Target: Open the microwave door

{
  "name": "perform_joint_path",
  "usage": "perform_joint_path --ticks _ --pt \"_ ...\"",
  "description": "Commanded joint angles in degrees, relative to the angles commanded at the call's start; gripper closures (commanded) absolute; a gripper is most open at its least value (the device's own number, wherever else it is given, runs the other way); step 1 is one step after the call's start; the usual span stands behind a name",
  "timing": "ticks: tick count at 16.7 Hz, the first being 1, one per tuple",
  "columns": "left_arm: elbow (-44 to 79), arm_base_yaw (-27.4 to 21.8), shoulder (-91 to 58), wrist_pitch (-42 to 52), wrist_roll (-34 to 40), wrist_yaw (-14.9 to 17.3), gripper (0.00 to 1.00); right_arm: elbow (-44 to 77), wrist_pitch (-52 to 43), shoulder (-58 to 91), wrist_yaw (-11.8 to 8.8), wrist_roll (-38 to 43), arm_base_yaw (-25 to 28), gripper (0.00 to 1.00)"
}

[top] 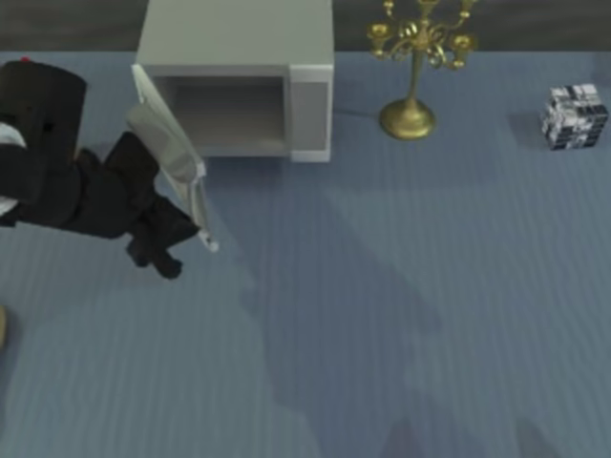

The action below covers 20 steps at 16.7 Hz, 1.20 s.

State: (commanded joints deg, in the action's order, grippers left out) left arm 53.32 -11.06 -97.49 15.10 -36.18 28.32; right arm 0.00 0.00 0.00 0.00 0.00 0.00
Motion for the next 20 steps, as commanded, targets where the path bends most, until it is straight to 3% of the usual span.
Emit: perform_joint_path --ticks 8,20 --pt "-0.2 -0.2 0.0 0.2 0.0 0.3 1.00 0.0 0.0 0.0 0.0 0.0 0.0 0.00" --pt "1.1 2.2 -0.5 3.3 -5.6 2.8 1.00 0.0 0.0 0.0 0.0 0.0 0.0 0.00"
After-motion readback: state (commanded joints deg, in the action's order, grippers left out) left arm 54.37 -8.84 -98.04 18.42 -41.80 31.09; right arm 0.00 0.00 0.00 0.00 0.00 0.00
